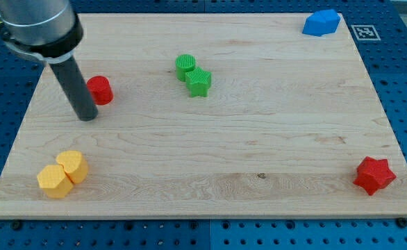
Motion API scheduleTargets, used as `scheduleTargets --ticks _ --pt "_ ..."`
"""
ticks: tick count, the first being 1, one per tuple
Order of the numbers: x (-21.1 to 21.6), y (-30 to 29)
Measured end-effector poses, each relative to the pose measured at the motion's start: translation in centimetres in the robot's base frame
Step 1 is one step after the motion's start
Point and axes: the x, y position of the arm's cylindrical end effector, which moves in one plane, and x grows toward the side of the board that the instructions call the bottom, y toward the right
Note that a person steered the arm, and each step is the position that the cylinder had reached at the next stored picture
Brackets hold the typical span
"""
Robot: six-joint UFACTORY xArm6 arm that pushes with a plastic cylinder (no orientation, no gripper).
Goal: Move the red circle to the center left
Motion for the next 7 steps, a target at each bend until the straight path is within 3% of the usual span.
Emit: scheduleTargets --ticks 3,4,5,7 --pt "-3.5 0.3" --pt "-2.5 4.0" --pt "-4.3 6.1" --pt "-7.3 6.1"
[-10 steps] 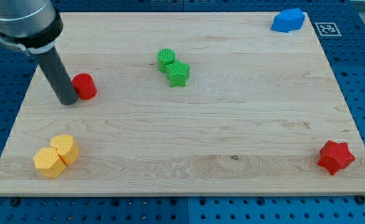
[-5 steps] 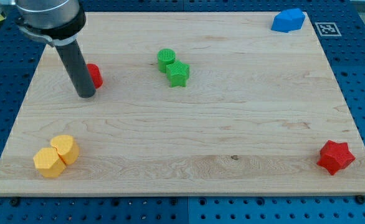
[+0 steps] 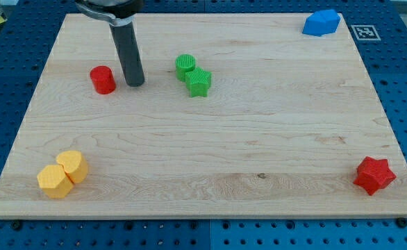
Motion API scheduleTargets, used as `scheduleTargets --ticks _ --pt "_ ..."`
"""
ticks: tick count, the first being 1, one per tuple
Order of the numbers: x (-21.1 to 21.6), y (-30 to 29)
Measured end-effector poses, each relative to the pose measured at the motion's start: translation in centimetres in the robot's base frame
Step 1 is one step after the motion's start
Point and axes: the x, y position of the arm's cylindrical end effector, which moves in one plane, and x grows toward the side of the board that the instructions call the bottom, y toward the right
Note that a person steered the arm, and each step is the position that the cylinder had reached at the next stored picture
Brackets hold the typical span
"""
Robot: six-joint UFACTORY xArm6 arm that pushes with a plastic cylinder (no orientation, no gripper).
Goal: Move the red circle to the center left
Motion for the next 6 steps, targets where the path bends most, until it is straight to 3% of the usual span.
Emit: scheduleTargets --ticks 2,6 --pt "0.0 -0.6" --pt "0.0 -7.2"
